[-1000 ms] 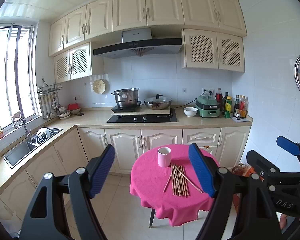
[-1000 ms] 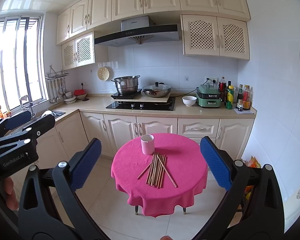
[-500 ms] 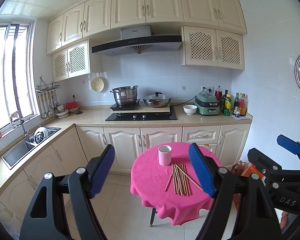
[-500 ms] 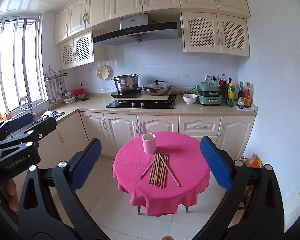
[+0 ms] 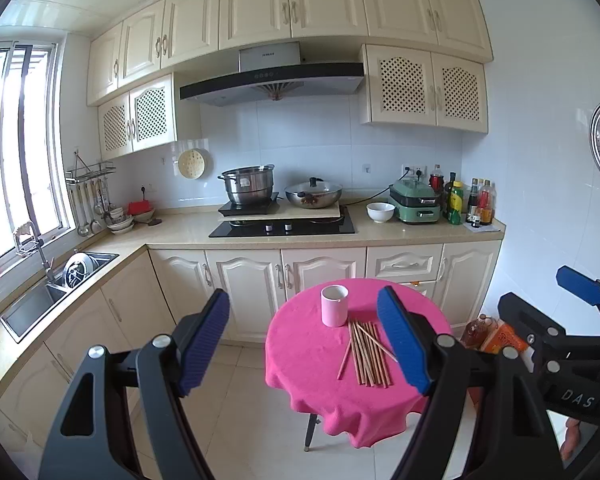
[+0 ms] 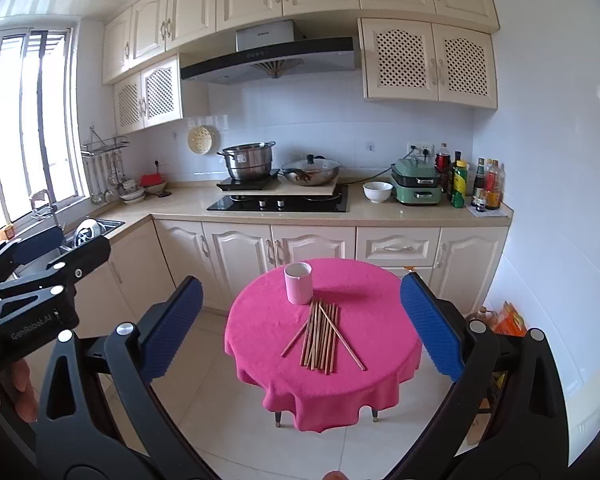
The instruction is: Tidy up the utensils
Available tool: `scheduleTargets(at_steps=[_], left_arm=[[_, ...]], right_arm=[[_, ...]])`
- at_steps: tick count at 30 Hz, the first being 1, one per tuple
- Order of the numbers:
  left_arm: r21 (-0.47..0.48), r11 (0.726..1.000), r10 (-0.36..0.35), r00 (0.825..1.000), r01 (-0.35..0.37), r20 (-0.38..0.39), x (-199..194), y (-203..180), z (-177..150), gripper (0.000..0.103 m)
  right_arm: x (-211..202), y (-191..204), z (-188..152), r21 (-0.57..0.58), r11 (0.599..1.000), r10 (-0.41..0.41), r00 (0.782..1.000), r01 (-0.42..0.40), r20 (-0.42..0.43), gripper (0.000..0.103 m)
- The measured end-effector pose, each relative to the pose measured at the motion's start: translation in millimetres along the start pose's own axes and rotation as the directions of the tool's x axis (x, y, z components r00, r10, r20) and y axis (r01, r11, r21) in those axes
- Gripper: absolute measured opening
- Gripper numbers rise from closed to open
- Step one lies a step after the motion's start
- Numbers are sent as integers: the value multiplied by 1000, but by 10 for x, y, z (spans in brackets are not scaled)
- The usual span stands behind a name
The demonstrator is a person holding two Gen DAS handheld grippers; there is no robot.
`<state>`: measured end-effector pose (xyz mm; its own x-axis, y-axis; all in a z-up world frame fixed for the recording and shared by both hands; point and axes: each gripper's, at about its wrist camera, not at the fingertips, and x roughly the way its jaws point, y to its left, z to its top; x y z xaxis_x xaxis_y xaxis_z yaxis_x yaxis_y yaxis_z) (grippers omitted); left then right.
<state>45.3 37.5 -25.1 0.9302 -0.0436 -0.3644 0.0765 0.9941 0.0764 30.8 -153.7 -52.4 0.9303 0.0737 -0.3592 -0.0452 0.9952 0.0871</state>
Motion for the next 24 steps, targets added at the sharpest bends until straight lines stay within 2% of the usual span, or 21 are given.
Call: scheduleTargets(at_steps=[14, 21, 24], left_arm=[[-8, 1000, -24, 998, 24, -64, 487, 186, -61, 75], [-24, 999, -37, 989, 34, -145, 1096, 161, -113, 75], [-36, 999, -45, 977, 38, -207, 1496, 130, -175, 75]], right_arm=[[469, 106, 2, 6, 1000, 6, 998, -5, -70, 97], [985, -153, -15, 27, 1000, -6, 990, 10, -140, 97], [1423, -364, -65, 38, 999, -2, 979, 10, -202, 97]])
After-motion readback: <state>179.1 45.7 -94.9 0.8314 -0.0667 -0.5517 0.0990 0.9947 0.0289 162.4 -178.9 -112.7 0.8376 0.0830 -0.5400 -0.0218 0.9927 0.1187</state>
